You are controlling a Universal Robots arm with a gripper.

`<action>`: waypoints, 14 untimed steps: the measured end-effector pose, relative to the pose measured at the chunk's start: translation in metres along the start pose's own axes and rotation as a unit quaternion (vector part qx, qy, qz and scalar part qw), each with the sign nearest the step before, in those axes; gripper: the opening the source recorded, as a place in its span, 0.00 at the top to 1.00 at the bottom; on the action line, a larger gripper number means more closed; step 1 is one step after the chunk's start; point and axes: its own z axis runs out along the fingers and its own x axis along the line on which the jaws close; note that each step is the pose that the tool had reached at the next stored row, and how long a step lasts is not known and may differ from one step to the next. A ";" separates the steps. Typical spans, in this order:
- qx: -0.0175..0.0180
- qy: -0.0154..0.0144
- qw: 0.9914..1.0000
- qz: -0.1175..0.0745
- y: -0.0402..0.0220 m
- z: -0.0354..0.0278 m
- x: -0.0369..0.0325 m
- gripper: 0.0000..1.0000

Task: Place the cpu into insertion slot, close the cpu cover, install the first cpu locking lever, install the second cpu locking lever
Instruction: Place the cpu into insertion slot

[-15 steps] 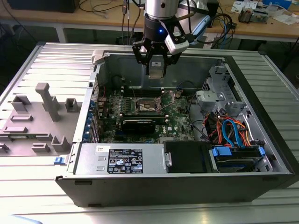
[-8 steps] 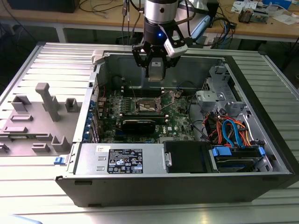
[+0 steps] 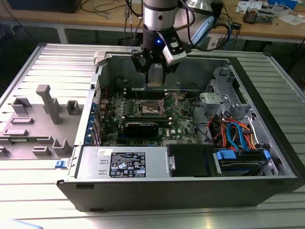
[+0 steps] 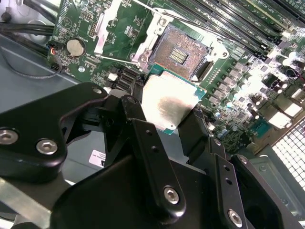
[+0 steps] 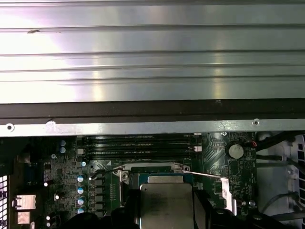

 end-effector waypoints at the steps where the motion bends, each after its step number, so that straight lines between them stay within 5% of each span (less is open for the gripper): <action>1: 0.000 0.000 1.000 0.000 0.0000 0.0000 0.0000 0.45; 4: 0.000 0.000 1.000 0.000 -0.0001 0.0001 0.0000 0.45; 6: -0.006 0.001 1.000 0.000 -0.0001 0.0005 0.0000 0.45; 8: -0.014 0.003 1.000 0.001 -0.0002 0.0011 0.0000 0.45; 14: -0.011 0.006 1.000 0.001 -0.0045 0.0071 0.0002 0.45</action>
